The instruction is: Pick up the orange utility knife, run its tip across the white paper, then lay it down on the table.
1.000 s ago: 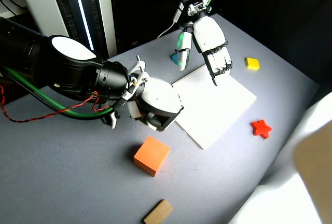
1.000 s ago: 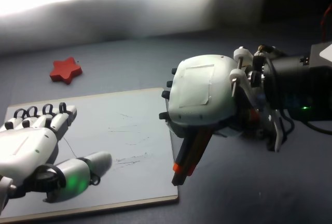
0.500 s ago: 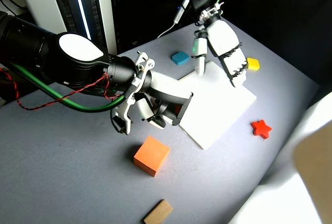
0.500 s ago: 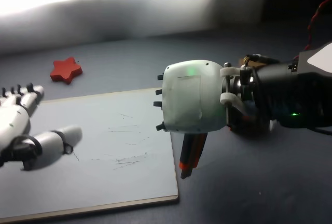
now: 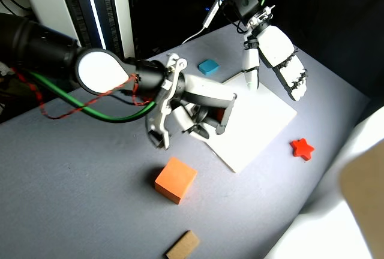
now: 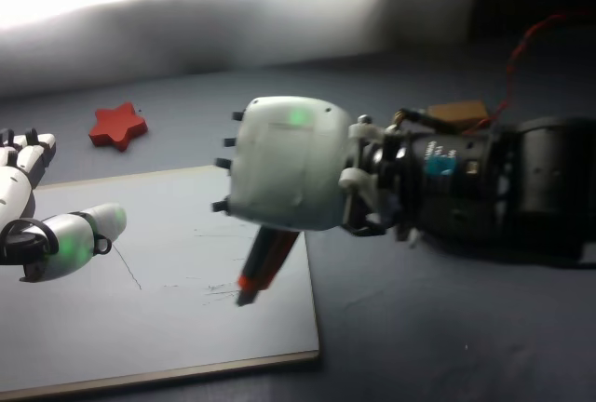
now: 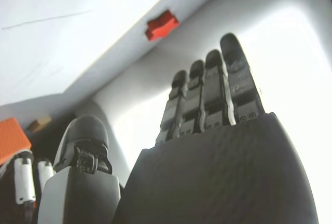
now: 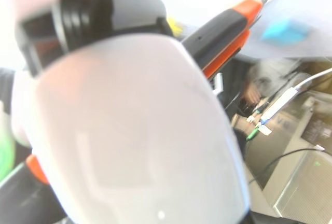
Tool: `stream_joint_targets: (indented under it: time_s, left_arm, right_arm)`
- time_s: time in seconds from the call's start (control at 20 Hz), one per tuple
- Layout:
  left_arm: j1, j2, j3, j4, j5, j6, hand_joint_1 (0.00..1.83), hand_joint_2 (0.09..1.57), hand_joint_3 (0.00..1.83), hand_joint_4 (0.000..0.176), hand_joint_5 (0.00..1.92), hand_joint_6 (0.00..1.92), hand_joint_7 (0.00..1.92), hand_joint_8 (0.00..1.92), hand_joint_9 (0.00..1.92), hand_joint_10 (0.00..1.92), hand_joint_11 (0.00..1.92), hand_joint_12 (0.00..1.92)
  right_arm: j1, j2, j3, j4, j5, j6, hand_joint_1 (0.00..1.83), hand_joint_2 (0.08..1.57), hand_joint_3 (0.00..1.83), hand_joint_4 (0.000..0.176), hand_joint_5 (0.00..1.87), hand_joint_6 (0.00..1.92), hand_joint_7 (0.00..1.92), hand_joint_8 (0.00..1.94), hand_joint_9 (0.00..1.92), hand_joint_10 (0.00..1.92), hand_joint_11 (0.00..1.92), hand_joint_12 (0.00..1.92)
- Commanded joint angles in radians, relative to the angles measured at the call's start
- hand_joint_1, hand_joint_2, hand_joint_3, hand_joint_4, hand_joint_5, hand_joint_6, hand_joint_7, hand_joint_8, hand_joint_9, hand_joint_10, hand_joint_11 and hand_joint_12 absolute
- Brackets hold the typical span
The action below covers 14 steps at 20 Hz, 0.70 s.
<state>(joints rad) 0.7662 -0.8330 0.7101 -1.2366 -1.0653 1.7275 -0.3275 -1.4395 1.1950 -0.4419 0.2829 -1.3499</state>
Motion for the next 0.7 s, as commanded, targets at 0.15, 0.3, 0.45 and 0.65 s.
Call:
stream_joint_targets:
  time_s: [0.15,0.3,0.45,0.65]
  left_arm:
    - [-0.01,0.008,-0.002,0.053,-0.081,0.004,0.0,1.24,0.0,0.0,0.0,0.0,0.01,0.0,0.02,0.01,0.0,0.42]
    - [-0.01,0.007,-0.007,0.053,-0.081,0.006,0.0,1.23,0.0,0.0,0.0,0.0,0.0,0.0,0.02,0.0,0.0,0.46]
    - [-0.014,0.007,-0.007,0.053,-0.081,0.012,0.0,1.24,0.0,0.0,0.0,0.0,0.01,0.0,0.02,0.0,0.0,0.46]
    - [-0.015,0.007,0.006,0.053,-0.078,0.014,0.0,1.24,0.0,0.0,0.0,0.0,0.0,0.0,0.01,0.0,0.0,0.46]
  right_arm:
    - [-0.021,-0.091,0.09,0.14,0.268,-0.171,1.48,1.11,0.36,0.176,1.31,1.92,1.53,1.94,1.63,1.92,1.69,1.92]
    - [-0.026,-0.157,0.158,0.14,0.318,-0.177,1.49,1.11,0.37,0.176,1.33,1.92,1.55,1.94,1.64,1.92,1.7,1.92]
    - [-0.025,-0.205,0.205,0.124,0.326,-0.182,1.49,1.08,0.45,0.176,1.3,1.92,1.52,1.94,1.62,1.92,1.68,1.92]
    - [-0.032,-0.248,0.26,-0.025,0.342,-0.105,1.51,1.09,0.42,0.176,1.32,1.92,1.54,1.94,1.62,1.92,1.68,1.92]
